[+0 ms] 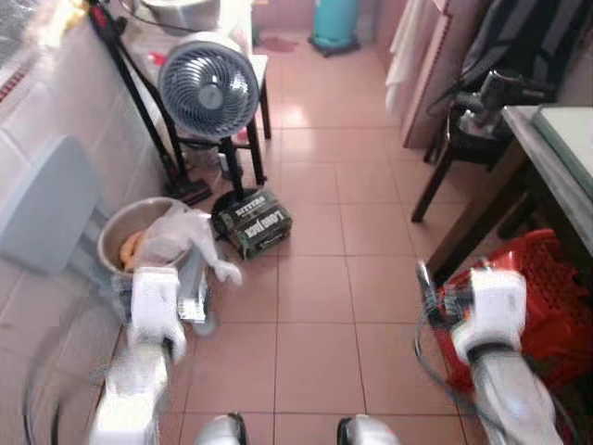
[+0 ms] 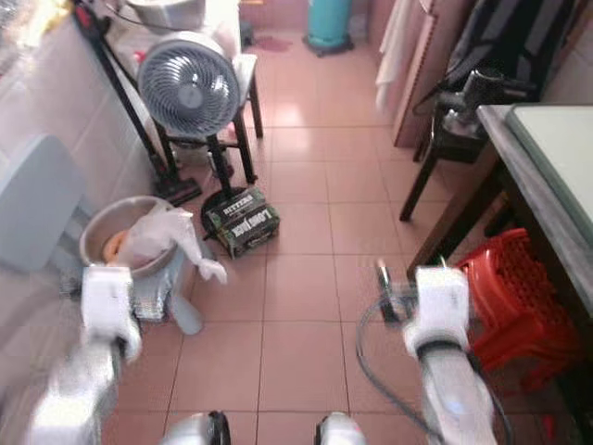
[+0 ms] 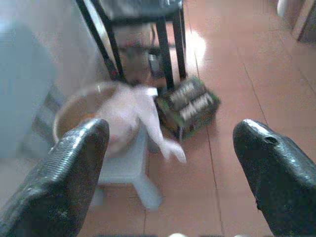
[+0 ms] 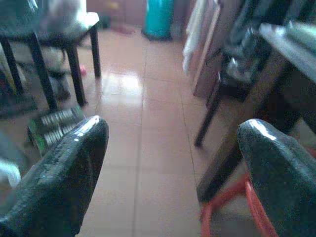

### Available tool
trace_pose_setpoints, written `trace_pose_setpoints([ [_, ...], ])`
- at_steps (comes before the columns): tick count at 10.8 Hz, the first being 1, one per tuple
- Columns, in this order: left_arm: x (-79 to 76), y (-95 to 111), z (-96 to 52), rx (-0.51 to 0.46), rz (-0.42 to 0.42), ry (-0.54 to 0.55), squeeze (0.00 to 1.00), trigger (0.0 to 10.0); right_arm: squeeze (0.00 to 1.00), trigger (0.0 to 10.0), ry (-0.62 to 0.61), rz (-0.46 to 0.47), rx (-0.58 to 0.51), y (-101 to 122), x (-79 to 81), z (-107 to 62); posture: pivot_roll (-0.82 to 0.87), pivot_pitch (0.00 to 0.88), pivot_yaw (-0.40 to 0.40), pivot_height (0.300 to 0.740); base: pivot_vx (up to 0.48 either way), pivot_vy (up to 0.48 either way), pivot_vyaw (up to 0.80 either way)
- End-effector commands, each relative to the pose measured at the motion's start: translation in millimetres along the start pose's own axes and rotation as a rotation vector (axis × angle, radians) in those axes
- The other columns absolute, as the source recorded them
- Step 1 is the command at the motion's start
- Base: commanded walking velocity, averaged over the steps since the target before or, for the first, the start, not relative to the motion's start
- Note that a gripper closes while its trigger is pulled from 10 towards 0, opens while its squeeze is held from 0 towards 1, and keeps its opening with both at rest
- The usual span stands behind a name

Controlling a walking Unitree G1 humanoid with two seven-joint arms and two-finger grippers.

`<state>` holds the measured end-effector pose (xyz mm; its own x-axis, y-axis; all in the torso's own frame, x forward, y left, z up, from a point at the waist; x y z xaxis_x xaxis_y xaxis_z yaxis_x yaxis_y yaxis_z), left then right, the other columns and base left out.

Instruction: Setting the table

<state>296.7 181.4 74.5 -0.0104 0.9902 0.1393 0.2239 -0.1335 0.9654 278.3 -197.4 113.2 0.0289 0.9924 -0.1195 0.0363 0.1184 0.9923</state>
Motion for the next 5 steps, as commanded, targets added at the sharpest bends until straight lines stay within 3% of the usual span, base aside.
trace_pose_setpoints([
  [1,0.8,-6.1,5.5,0.008,0.018,-0.002,0.00,10.0,0.00,10.0,0.028,0.002,0.012,-5.8,6.6,0.6,-0.13,0.165,0.064,0.740,0.000,0.000,0.00],
  [3,-8.6,11.0,21.2,-0.027,-0.005,-0.023,0.00,10.0,0.00,10.0,0.055,-0.016,-0.008,2.8,5.8,2.5,-0.17,0.113,0.073,0.740,0.000,0.000,0.00],
  [4,-14.6,-3.4,21.7,-0.006,0.009,-0.039,0.00,10.0,0.00,10.0,0.037,-0.059,0.000,-5.7,2.2,-1.9,-0.18,0.084,0.059,0.740,0.000,0.000,0.00],
  [5,-7.1,-2.3,18.3,-0.013,-0.017,0.011,0.00,10.0,0.00,10.0,-0.003,-0.010,0.004,-3.2,-2.9,-5.3,-0.15,0.095,0.065,0.740,0.000,0.000,0.00],
])
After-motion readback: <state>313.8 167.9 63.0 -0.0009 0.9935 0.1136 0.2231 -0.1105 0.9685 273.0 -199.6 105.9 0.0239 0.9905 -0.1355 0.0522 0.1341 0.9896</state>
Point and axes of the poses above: a point about 5 cm out from each wrist's last joint towards the gripper, its own z axis pointing out of the wrist towards the gripper, its own y axis along the axis of the wrist's last joint, x = y × z, the point moved 6 cm from there along z, pointing out of the wrist towards the gripper, and after that the axes turned 1 degree about z, right-handed, at the moved point
